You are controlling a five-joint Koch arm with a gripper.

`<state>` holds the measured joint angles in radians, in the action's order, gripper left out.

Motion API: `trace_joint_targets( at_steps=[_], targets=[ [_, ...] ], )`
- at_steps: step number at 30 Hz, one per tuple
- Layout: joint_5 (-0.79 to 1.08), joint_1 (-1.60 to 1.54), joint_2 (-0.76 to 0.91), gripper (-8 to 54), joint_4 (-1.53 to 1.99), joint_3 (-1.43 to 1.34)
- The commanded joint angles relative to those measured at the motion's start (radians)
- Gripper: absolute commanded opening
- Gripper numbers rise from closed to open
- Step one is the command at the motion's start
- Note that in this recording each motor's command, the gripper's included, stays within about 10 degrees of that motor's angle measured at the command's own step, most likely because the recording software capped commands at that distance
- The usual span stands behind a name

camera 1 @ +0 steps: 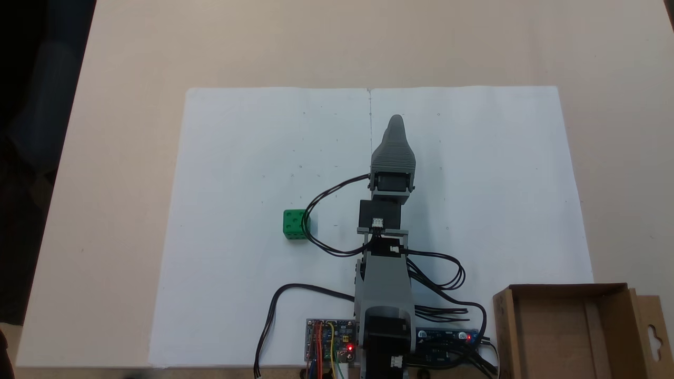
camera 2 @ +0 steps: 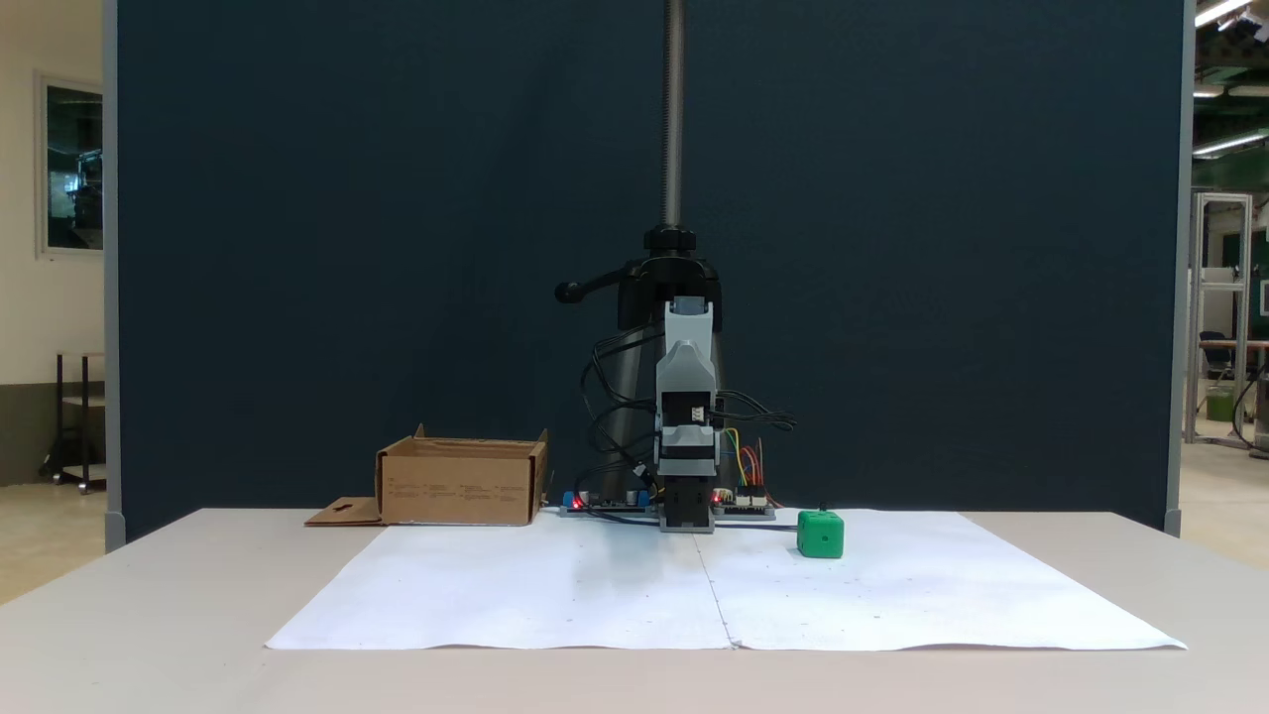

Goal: Grasp a green dice and put it in the bin.

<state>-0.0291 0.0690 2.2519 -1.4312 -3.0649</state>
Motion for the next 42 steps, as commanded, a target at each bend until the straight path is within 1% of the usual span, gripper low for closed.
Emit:
trace_joint_targets(
  at_steps=[1, 34, 38, 42],
  targets=[
    [0.063, -0.103, 0.109, 45.0, -0.006, -0.064],
    [0.075, -0.089, 0.112, 45.1, -0.005, -0.064],
    [0.075, -0.086, 0.11, 44.2, 0.003, -0.064],
    [0.075, -0.118, 0.11, 41.7, 0.002, -0.054]
  ],
)
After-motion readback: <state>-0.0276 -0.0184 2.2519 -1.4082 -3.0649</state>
